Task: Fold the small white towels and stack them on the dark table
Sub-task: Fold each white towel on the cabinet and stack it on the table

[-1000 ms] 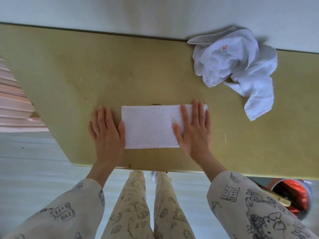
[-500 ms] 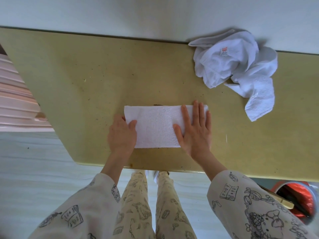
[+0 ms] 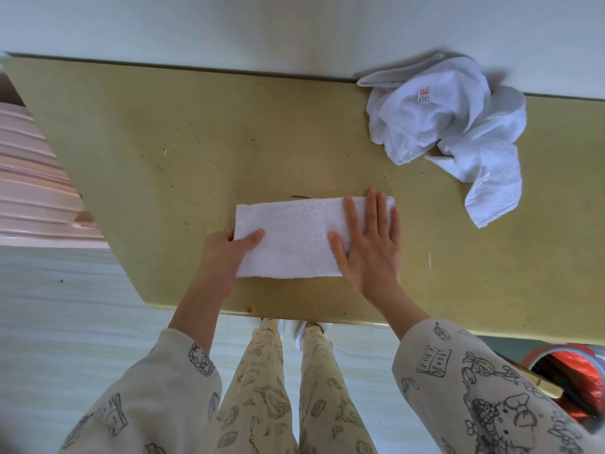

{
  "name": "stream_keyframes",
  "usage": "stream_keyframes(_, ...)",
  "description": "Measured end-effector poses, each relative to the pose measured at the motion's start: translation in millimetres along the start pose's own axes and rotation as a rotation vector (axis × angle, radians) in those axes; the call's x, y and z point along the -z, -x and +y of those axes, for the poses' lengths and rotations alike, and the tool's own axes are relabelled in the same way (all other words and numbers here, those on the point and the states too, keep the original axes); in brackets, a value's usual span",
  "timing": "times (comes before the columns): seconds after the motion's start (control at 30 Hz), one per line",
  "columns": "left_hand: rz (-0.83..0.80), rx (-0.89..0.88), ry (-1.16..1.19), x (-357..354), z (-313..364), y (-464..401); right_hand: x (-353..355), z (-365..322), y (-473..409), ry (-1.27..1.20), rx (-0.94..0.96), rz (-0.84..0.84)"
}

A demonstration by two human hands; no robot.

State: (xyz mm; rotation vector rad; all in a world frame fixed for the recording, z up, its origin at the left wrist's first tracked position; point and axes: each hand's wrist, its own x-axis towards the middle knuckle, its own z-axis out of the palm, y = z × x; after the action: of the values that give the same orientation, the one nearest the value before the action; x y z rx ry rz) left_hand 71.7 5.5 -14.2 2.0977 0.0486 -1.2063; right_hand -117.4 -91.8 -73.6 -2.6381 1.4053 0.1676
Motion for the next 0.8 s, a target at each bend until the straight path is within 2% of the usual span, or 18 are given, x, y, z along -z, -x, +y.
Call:
stream_keyframes(0.1,0.201,-0.228,-0.247,-7,-6,-2,0,0,0,-0.004,0.0,-0.002)
stream_keyframes(0.27,0.319,-0.353,-0.293,-10,-14,-5,1,0,1,-0.014,0.002,0.0)
stream_keyframes(0.5,0.388,-0.418,-0.196,-9,-9,4,1,0,1,-0.017,-0.002,-0.035)
stream_keyframes(0.67,0.411,-0.631,-0.221,-20,13,29,5,0,1,-0.048,0.005,-0.104)
stream_keyframes(0.73,0.384,-0.695,-0.249,-32,20,41,11,2,-1,-0.152,0.007,-0.104)
stream_keyframes(0.8,0.344,-0.766,-0.301,-48,23,50,22,7,1,-0.337,-0.023,-0.01)
